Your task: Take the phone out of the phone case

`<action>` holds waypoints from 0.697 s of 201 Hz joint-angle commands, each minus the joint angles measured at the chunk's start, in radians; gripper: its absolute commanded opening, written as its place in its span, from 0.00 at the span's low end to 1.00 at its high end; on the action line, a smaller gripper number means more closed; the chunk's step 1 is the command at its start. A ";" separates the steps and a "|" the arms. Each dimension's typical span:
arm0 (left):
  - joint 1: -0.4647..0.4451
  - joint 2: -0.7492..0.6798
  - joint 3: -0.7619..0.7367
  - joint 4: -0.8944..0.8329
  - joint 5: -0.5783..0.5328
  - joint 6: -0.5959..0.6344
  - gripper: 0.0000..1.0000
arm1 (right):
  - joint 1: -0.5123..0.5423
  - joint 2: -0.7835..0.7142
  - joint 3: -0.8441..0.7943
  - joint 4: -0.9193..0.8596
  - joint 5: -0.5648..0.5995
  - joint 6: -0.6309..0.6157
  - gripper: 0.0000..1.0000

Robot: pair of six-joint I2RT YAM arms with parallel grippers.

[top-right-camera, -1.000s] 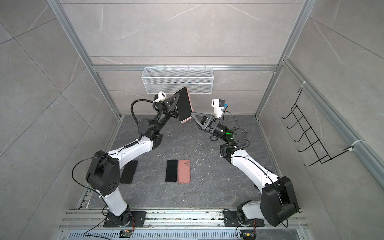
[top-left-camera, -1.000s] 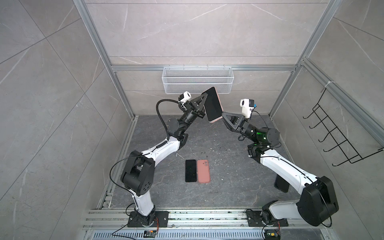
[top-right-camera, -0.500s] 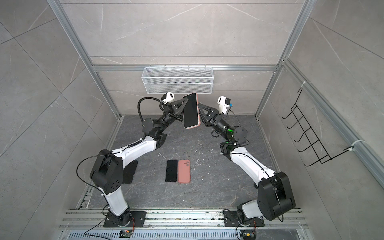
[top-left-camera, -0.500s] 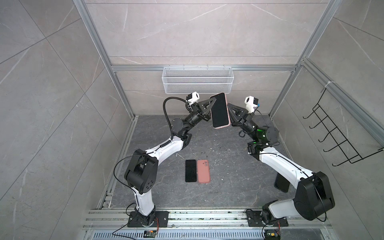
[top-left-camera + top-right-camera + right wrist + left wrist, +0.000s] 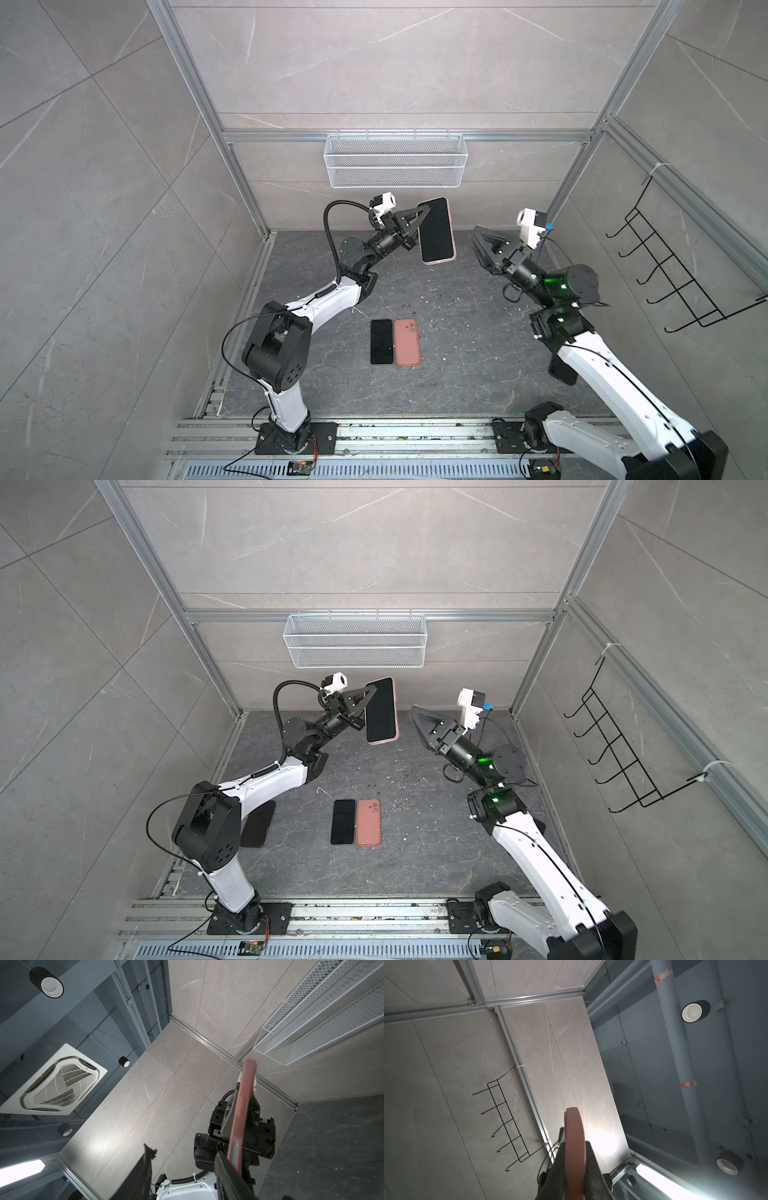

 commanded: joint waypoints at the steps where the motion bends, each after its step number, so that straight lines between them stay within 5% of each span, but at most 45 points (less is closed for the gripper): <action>1: 0.006 -0.071 0.026 0.057 -0.009 0.033 0.00 | -0.001 -0.044 -0.011 -0.227 -0.019 -0.137 0.51; 140: -0.007 -0.039 0.027 0.057 -0.013 0.047 0.00 | 0.022 0.017 -0.044 -0.217 -0.087 -0.139 0.45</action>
